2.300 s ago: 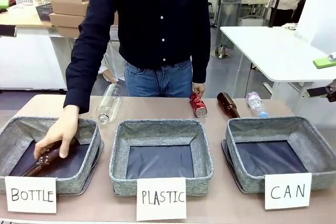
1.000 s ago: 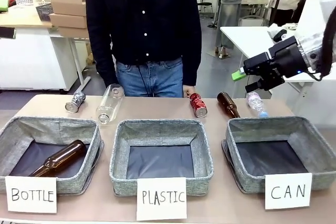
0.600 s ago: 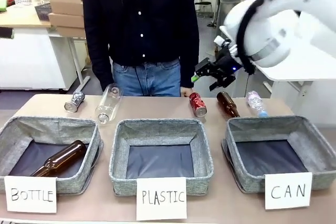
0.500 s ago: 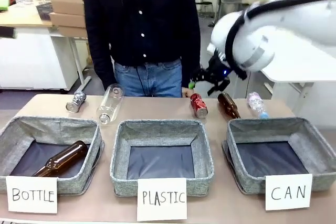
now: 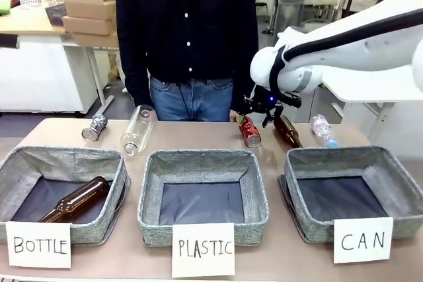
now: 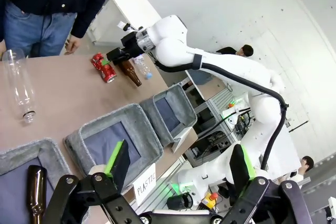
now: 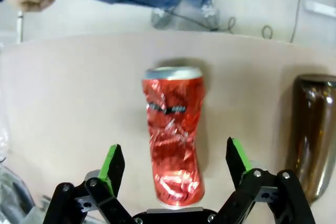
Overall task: Sort the can waste into the basket.
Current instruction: Pick up the can waste from the table and place it in the right Fabric basket.
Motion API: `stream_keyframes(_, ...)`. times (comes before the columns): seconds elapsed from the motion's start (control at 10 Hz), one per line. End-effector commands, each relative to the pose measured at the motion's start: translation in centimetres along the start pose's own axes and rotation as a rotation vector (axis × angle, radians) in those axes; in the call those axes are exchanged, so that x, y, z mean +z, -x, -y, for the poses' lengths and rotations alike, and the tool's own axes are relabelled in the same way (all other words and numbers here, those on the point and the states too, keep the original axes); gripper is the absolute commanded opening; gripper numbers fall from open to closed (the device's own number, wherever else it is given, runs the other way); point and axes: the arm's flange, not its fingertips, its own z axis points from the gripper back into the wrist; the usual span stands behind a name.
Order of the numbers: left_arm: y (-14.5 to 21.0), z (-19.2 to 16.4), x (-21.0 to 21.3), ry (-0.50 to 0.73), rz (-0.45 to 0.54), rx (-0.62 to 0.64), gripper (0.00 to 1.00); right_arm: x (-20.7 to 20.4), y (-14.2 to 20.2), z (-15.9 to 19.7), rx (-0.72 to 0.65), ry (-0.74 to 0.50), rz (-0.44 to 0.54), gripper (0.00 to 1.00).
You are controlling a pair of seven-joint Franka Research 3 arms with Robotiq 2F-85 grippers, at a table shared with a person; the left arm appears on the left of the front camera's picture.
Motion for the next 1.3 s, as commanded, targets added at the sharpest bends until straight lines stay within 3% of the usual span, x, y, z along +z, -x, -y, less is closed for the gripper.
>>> stream_keyframes(0.0, -0.1, 0.3, -0.1, 0.008, 0.007, -0.010, 1.00, -1.2, -1.3, -0.3, -0.008, 0.047, 0.008, 1.00)
stream_keyframes(0.3, -0.1, 0.3, -0.1, 0.008, 0.007, -0.010, 1.00, -1.9, -0.9, -0.4, 0.022, 0.055, -0.008, 1.00)
stream_keyframes(0.4, -0.1, 0.3, -0.1, 0.008, 0.007, -0.010, 1.00, -2.0, -0.8, -0.4, 0.030, 0.064, -0.020, 0.55)
stream_keyframes(0.5, -0.1, 0.3, -0.1, 0.008, 0.007, -0.010, 1.00, -2.1, -0.7, -0.2, 0.027, 0.072, -0.024, 0.41)
stream_keyframes(0.6, -0.1, 0.3, -0.1, 0.008, 0.007, -0.010, 1.00, -2.2, -0.6, -0.1, 0.025, 0.076, -0.029, 0.00)
stream_keyframes(0.8, -0.1, 0.3, -0.1, 0.008, 0.007, -0.010, 1.00, -2.4, -0.5, 0.0, 0.024, 0.087, -0.034, 0.00)
stream_keyframes(0.9, -0.1, 0.3, -0.1, 0.008, 0.007, -0.010, 1.00, -2.4, -0.5, 0.0, 0.022, 0.090, -0.034, 0.14)
stream_keyframes(1.0, -0.1, 0.3, -0.1, 0.008, 0.007, -0.010, 1.00, -2.4, -0.5, 0.1, 0.017, 0.089, -0.038, 0.05)
stream_keyframes(1.2, -0.1, 0.3, -0.1, 0.008, 0.007, -0.010, 1.00, -2.2, -0.5, 0.5, -0.002, 0.075, -0.051, 0.05)
